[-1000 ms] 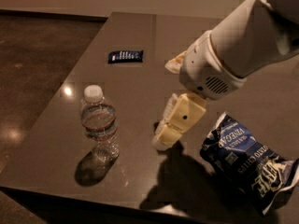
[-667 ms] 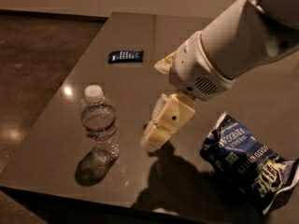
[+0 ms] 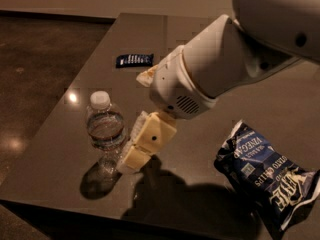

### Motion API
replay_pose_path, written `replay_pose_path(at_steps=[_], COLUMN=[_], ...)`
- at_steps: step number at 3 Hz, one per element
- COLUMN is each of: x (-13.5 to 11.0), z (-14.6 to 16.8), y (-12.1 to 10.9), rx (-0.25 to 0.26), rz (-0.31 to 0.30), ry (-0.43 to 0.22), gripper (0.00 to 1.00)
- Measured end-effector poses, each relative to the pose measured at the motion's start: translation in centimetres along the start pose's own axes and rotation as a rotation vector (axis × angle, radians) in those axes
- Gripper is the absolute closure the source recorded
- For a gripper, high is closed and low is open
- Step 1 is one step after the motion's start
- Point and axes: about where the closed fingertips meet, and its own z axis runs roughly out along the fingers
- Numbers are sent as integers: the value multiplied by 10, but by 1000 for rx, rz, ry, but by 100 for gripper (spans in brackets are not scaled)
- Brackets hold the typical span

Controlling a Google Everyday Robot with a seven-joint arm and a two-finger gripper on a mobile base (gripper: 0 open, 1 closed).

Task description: Knock water bottle over

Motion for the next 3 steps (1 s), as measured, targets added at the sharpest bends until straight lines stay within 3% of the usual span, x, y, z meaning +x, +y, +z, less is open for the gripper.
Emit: replay_pose_path(at_steps=[2, 3], x=[-28, -32], z=[29, 37], y=[5, 1], rx=[-13, -11], rz=[-25, -23], ry=[-61, -69], gripper=[0, 10])
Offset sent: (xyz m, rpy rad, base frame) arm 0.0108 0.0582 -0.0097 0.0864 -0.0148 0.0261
